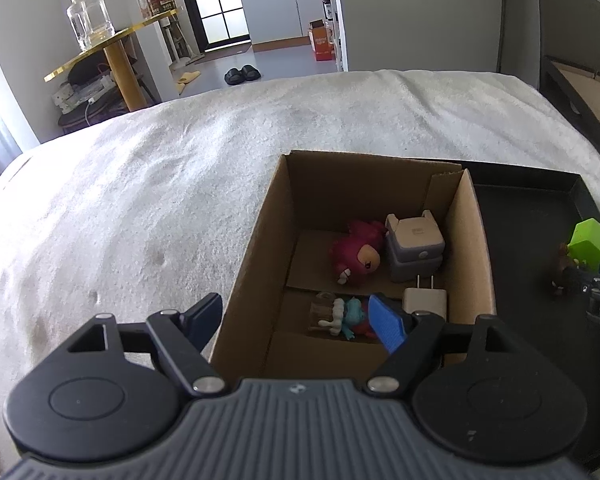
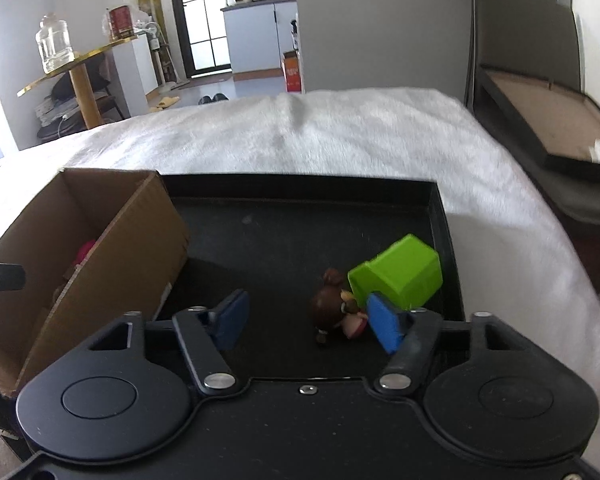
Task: Organize rigid objects
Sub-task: 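Lower the open right gripper onto the brown bear figure, then close the right gripper on the brown bear figure, then lift and carry the bear figure over the box with the right gripper, then release the bear figure into the box while the left gripper clamps the box wall, then move the open right gripper onto the lime-green cube, then close the right gripper on the green cube and lift it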
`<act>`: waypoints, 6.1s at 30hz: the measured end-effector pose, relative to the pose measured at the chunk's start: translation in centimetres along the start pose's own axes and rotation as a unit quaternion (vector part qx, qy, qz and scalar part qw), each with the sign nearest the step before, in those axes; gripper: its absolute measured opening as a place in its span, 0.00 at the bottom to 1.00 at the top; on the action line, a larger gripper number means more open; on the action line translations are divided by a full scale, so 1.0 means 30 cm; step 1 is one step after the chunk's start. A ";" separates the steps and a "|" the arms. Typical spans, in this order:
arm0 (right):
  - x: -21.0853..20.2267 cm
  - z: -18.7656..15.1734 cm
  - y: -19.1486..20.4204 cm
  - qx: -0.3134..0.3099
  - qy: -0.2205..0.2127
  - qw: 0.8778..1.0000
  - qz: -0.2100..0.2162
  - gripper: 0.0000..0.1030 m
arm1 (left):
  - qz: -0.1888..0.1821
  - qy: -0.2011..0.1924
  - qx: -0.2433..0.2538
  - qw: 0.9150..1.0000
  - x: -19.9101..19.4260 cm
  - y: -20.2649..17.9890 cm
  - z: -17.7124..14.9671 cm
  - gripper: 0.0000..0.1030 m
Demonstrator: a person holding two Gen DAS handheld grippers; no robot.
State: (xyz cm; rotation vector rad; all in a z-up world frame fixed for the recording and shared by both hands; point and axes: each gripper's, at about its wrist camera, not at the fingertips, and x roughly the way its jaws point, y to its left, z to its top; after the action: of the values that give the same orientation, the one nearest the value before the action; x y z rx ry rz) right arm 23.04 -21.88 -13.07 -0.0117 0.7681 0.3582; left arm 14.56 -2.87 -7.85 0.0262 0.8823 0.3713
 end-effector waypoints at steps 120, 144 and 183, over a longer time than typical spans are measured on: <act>-0.076 0.110 0.415 -0.127 -0.049 0.988 0.080 0.66 | -0.054 -0.006 -0.100 0.994 0.031 0.218 -0.059 0.14; -0.108 0.071 0.157 -0.038 -0.022 0.998 0.046 0.80 | -0.002 -0.004 -0.045 0.999 -0.012 0.132 0.002 0.78; 0.083 0.054 -0.226 0.157 0.004 0.987 -0.033 0.48 | 0.030 -0.007 -0.023 0.999 0.026 -0.006 0.043 0.80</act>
State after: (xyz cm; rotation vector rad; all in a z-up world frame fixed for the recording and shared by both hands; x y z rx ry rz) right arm 27.97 -27.25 -14.42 0.2570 0.8237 0.1709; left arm 16.03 -2.62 -7.63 0.0127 0.8600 0.4459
